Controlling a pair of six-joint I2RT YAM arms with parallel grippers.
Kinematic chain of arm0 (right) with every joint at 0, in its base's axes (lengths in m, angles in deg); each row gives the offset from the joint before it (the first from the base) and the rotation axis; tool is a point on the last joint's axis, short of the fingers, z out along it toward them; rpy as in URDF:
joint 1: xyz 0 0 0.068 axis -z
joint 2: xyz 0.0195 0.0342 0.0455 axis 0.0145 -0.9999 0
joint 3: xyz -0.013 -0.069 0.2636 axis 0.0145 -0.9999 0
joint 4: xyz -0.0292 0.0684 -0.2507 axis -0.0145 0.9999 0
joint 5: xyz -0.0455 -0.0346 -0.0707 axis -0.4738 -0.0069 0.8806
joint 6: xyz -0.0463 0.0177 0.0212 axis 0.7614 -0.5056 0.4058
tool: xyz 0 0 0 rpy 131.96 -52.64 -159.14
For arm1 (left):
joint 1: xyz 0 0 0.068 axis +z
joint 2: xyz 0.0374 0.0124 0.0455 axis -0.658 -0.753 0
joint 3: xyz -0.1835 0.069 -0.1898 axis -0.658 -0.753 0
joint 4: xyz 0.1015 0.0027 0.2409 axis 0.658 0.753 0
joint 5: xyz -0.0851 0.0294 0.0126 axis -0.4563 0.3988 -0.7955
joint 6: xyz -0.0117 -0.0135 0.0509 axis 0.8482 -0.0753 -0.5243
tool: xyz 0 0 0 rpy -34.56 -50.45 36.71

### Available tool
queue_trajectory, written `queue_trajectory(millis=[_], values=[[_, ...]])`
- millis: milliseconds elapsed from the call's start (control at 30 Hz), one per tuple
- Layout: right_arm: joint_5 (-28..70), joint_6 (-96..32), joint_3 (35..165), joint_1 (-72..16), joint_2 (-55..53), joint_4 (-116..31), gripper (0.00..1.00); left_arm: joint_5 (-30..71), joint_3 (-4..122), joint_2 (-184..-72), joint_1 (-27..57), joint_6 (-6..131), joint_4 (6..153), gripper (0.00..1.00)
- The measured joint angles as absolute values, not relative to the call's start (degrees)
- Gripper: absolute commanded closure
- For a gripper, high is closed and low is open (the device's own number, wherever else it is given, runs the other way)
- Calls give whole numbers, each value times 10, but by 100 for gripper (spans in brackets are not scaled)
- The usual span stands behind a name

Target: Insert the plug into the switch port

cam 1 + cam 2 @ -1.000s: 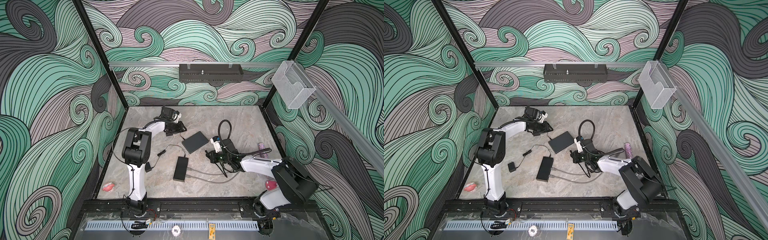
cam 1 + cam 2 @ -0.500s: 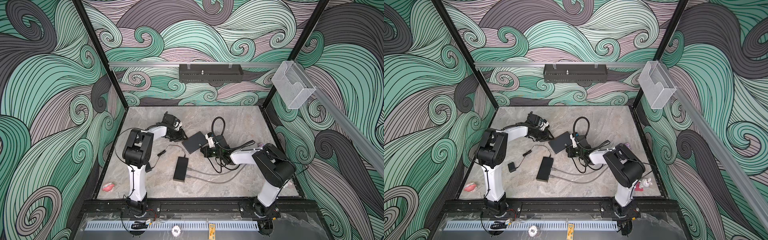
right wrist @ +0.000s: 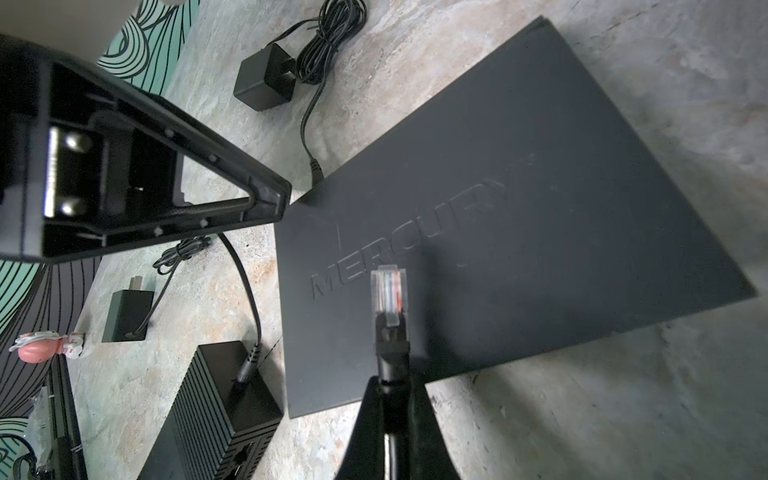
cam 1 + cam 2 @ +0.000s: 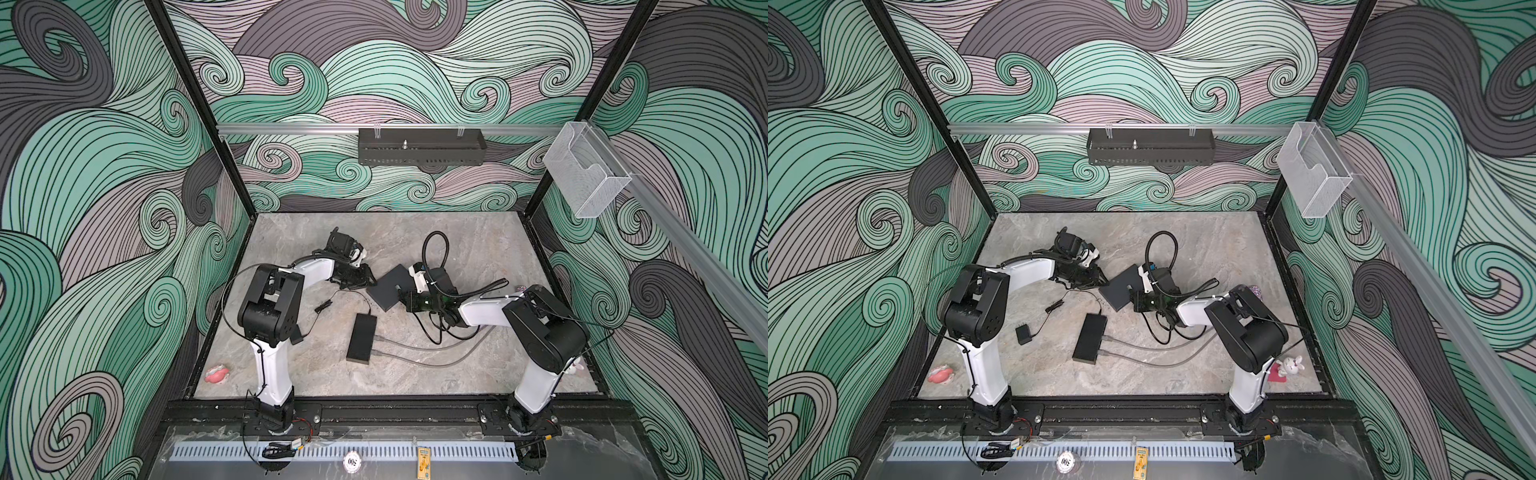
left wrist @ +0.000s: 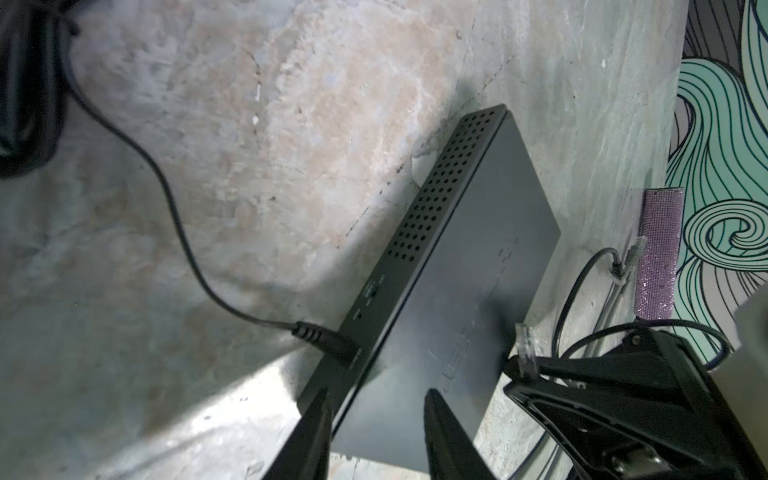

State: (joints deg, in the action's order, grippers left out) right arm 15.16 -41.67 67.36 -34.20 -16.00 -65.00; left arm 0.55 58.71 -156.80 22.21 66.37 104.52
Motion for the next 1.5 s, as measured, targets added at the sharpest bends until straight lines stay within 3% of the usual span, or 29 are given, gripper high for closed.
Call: queue_trajectory(millis=[233,467,567,800,1500], values=[[154,-411,592,-344,-93,-649,100,29,639,-1561,222,620,1118,56],[187,-370,564,-395,-66,-643,100,43,855,-1644,218,527,1202,51],[204,-347,565,-414,-74,-645,100,44,892,-1687,211,506,1225,50],[234,-320,578,-418,-99,-643,100,44,890,-1744,186,487,1265,50],[320,-286,658,-440,-127,-543,100,83,918,-1768,169,455,1323,50]])
